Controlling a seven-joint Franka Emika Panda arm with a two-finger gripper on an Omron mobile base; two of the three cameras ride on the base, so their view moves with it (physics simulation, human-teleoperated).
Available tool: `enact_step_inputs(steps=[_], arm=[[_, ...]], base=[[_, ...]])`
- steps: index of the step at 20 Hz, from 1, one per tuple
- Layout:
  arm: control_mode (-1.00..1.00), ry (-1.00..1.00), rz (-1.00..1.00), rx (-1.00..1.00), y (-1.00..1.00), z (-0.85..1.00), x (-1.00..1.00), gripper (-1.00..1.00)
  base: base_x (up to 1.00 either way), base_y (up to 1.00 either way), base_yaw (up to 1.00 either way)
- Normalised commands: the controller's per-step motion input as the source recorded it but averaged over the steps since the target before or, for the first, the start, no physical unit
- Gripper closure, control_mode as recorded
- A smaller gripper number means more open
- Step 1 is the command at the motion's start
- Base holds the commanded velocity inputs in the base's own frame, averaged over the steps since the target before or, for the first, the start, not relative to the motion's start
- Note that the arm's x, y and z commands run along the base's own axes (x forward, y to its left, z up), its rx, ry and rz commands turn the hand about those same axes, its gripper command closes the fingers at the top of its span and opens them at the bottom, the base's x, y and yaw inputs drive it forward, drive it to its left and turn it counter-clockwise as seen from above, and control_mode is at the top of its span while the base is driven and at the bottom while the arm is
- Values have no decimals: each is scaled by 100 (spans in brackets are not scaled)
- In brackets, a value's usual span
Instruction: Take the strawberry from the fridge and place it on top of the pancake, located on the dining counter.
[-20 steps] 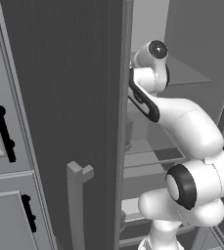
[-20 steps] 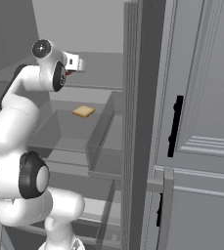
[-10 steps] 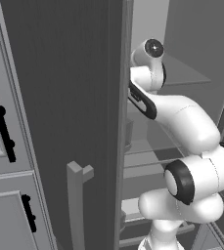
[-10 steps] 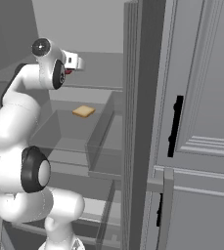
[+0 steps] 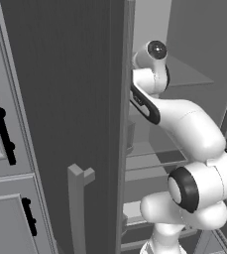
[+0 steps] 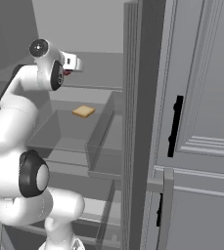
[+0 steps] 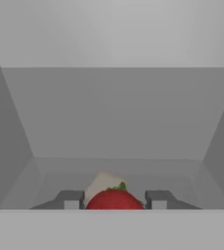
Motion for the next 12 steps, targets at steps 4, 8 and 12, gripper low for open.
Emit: enact_step_inputs(steps=[4, 8, 12], arm=[[-100, 0, 0, 0, 0, -60, -3, 100], [-100, 1, 0, 0, 0, -100, -2, 100], [-100, 0, 0, 0, 0, -93, -1, 100]], base=[[0, 0, 0], [0, 0, 0], [0, 0, 0]])
